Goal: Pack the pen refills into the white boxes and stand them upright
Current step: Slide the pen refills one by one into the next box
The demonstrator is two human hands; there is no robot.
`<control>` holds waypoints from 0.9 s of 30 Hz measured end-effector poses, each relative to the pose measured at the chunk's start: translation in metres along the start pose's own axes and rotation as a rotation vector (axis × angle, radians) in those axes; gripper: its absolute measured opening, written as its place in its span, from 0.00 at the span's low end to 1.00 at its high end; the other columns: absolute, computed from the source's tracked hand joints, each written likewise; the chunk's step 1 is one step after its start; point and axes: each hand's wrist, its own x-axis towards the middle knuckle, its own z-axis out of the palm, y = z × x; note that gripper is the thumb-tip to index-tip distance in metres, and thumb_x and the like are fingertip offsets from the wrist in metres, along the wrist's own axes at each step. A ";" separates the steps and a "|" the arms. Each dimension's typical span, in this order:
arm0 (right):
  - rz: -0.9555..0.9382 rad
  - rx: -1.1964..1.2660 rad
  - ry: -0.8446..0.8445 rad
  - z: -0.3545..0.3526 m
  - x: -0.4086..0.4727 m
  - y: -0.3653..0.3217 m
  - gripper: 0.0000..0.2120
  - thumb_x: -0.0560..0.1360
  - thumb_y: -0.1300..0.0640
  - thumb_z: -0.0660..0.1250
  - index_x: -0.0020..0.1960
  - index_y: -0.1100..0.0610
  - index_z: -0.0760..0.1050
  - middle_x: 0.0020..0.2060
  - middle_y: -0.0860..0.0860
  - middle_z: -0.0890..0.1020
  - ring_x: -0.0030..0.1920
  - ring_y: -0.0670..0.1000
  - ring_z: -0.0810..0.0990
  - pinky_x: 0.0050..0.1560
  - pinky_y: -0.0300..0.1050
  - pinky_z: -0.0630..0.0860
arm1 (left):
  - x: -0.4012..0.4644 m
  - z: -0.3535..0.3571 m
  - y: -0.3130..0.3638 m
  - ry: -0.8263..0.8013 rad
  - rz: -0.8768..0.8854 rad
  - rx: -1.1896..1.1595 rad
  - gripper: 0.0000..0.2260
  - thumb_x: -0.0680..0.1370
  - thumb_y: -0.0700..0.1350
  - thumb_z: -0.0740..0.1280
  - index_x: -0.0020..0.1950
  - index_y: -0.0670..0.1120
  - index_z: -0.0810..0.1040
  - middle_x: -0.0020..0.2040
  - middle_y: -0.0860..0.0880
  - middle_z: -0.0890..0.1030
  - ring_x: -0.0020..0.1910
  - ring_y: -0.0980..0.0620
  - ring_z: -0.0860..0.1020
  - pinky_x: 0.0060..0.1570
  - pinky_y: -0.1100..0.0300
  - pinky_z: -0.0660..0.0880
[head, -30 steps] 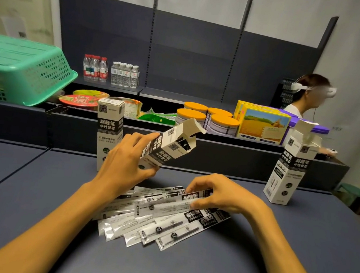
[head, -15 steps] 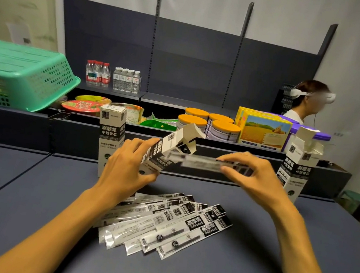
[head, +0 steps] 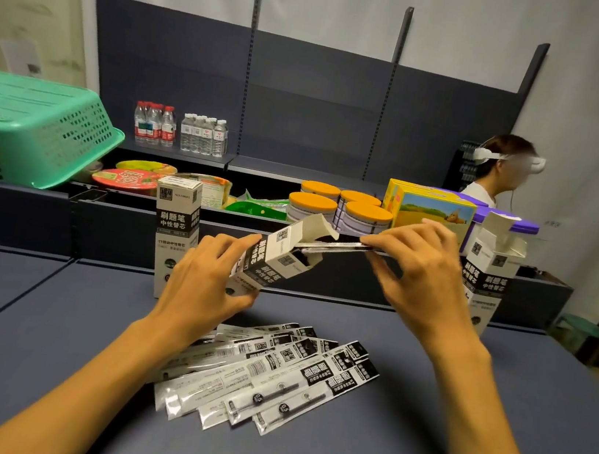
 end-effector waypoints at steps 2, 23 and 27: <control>-0.037 -0.034 -0.005 0.003 0.003 -0.007 0.08 0.74 0.54 0.69 0.53 0.52 0.81 0.45 0.50 0.83 0.49 0.53 0.79 0.61 0.54 0.68 | 0.000 0.000 0.001 -0.003 0.010 0.017 0.37 0.65 0.49 0.78 0.71 0.48 0.69 0.54 0.48 0.77 0.49 0.50 0.73 0.40 0.58 0.72; -0.168 0.074 0.014 0.027 0.001 -0.042 0.11 0.73 0.55 0.71 0.55 0.54 0.80 0.50 0.50 0.84 0.51 0.51 0.80 0.65 0.50 0.65 | 0.001 0.002 0.004 -0.033 0.042 0.019 0.36 0.66 0.51 0.77 0.72 0.49 0.68 0.55 0.49 0.76 0.50 0.50 0.73 0.44 0.54 0.74; -0.075 0.107 0.063 0.022 0.000 -0.032 0.11 0.74 0.56 0.69 0.56 0.55 0.80 0.50 0.50 0.83 0.52 0.51 0.80 0.64 0.50 0.67 | 0.001 0.001 0.002 -0.028 0.030 0.019 0.36 0.67 0.51 0.76 0.72 0.49 0.68 0.56 0.49 0.76 0.50 0.50 0.73 0.44 0.54 0.74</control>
